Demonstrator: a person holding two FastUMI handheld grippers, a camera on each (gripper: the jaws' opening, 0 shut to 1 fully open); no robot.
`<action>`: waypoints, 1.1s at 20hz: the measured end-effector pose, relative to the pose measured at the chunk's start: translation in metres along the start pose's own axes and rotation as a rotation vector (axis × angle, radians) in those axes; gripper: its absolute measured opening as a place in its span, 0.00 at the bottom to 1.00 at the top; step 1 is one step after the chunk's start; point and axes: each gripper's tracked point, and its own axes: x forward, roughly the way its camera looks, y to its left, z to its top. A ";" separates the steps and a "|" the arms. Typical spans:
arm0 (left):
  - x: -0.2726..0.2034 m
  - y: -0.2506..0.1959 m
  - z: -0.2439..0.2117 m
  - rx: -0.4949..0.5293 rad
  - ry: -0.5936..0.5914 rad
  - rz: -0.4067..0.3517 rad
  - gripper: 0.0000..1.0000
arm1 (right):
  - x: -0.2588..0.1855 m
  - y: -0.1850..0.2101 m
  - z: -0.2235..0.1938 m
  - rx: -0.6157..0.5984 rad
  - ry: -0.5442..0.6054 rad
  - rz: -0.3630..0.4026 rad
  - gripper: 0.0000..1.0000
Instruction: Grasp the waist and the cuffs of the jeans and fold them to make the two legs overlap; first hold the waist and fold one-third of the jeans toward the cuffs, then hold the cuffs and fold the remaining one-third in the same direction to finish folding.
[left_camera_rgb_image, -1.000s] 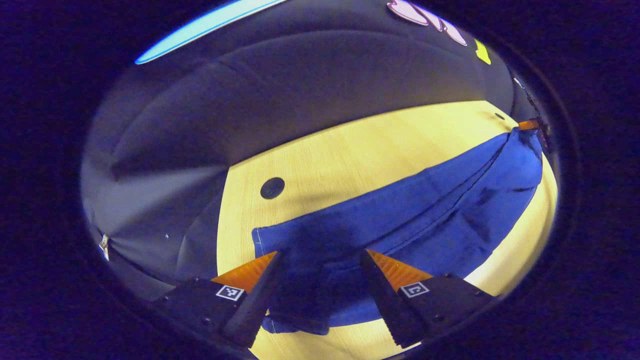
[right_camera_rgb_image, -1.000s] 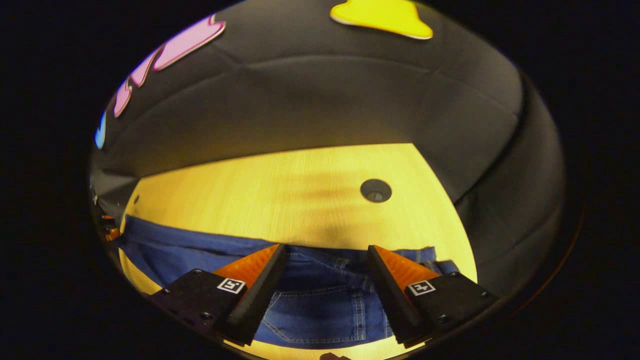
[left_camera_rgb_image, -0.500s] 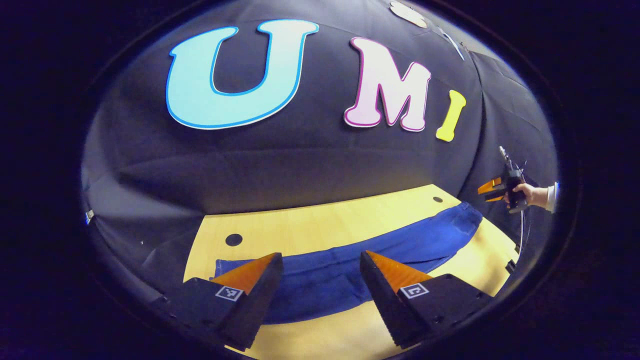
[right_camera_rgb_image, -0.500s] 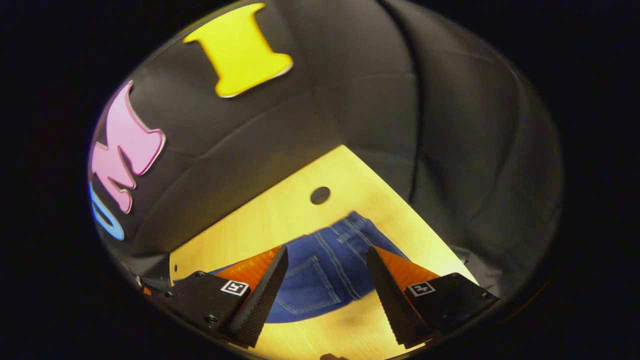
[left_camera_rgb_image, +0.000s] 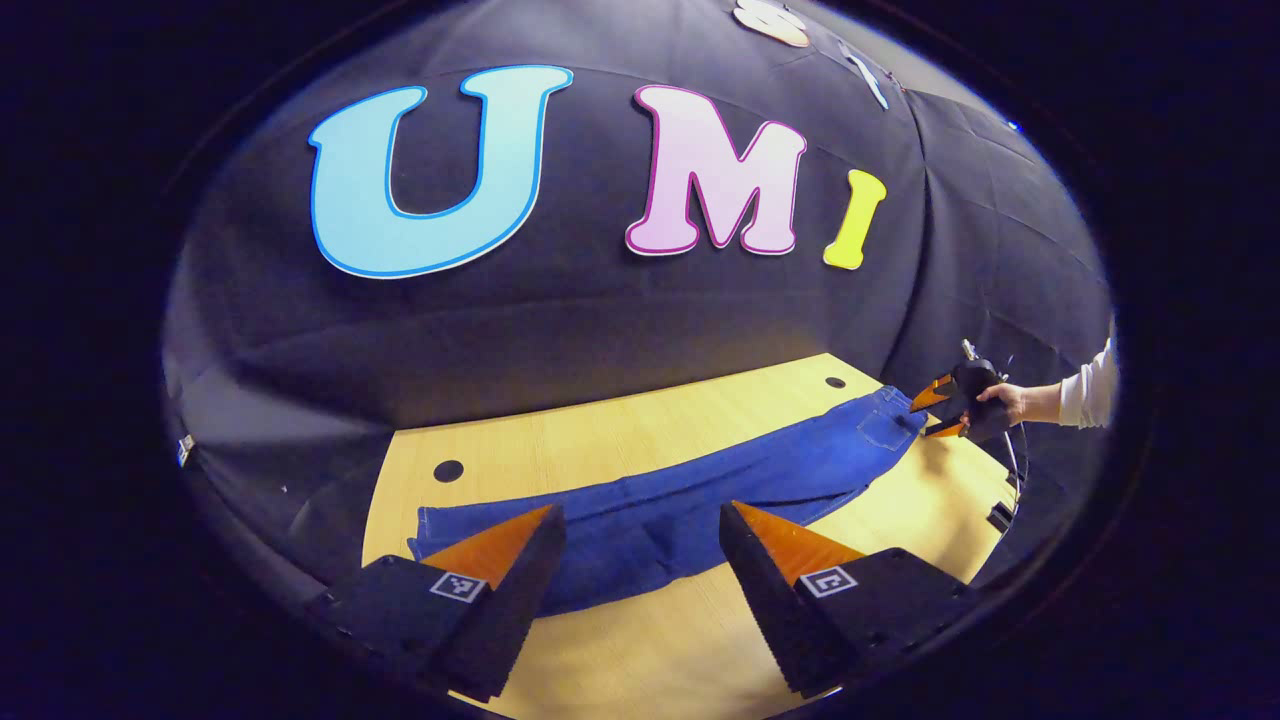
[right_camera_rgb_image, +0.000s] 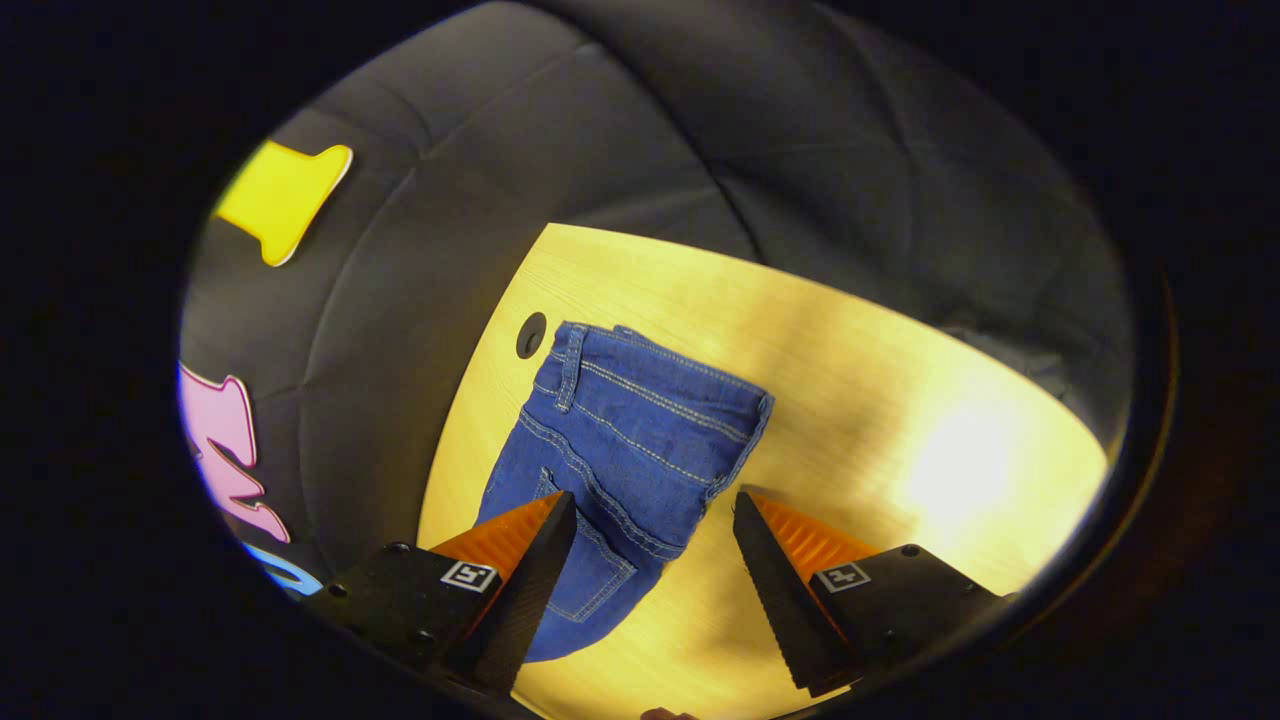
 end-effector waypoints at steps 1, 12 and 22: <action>-0.001 0.001 -0.004 -0.004 0.005 0.008 0.98 | 0.002 0.006 0.002 0.043 -0.009 0.028 0.99; 0.001 -0.012 -0.028 -0.067 0.031 0.028 0.98 | 0.015 -0.010 0.001 0.140 -0.067 0.014 0.17; -0.035 0.005 -0.037 -0.073 0.017 0.073 0.98 | -0.066 0.064 0.025 -0.293 -0.277 0.115 0.10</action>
